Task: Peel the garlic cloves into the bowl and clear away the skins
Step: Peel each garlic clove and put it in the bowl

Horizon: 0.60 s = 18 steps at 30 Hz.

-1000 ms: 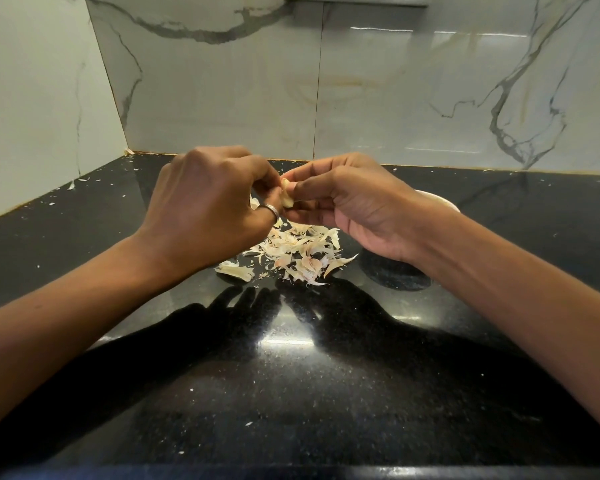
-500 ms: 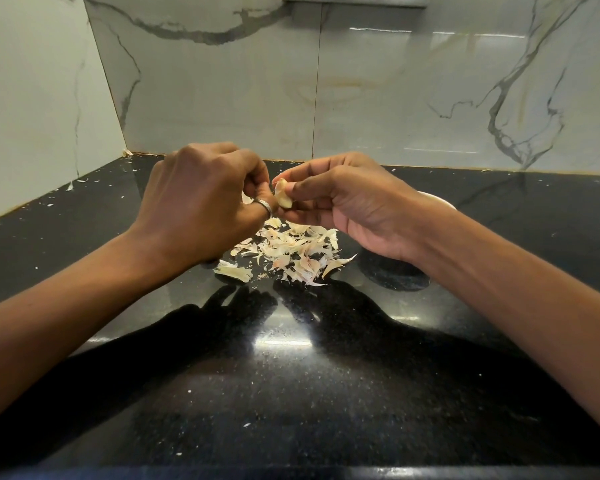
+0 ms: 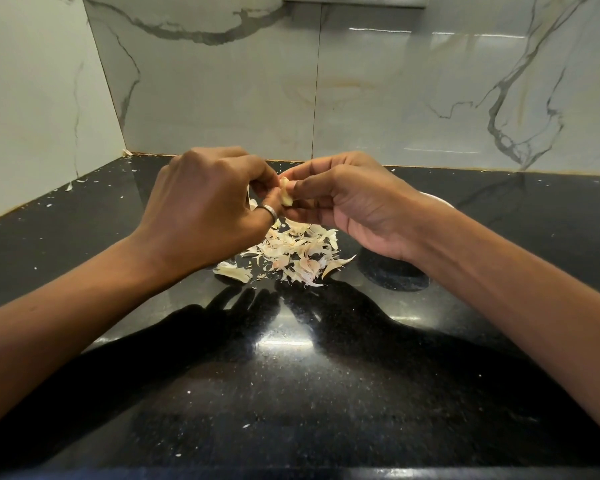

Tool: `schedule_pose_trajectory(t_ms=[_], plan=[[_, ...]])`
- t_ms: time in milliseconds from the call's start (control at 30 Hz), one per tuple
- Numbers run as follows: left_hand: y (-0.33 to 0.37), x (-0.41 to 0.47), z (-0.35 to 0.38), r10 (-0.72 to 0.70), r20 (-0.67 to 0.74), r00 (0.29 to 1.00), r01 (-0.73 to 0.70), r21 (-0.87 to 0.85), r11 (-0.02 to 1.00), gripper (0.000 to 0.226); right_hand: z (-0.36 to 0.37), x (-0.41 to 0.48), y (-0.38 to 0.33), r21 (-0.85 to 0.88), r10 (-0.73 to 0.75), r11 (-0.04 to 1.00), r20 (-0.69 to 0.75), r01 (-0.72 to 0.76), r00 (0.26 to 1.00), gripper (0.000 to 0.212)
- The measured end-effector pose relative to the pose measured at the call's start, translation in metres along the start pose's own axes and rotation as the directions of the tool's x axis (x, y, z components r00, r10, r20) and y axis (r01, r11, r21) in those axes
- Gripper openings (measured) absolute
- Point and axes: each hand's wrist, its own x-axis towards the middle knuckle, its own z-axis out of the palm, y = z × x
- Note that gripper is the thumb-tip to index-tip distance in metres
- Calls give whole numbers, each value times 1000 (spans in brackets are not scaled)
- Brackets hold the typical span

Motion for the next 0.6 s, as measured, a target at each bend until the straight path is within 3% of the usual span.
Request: schedule_pose_trajectory(t_ms=[600], plan=[[0,1,-1,11,7,1000,-12,108,994,23,4,0,2,-33,5,999,15,-5,1000,17]])
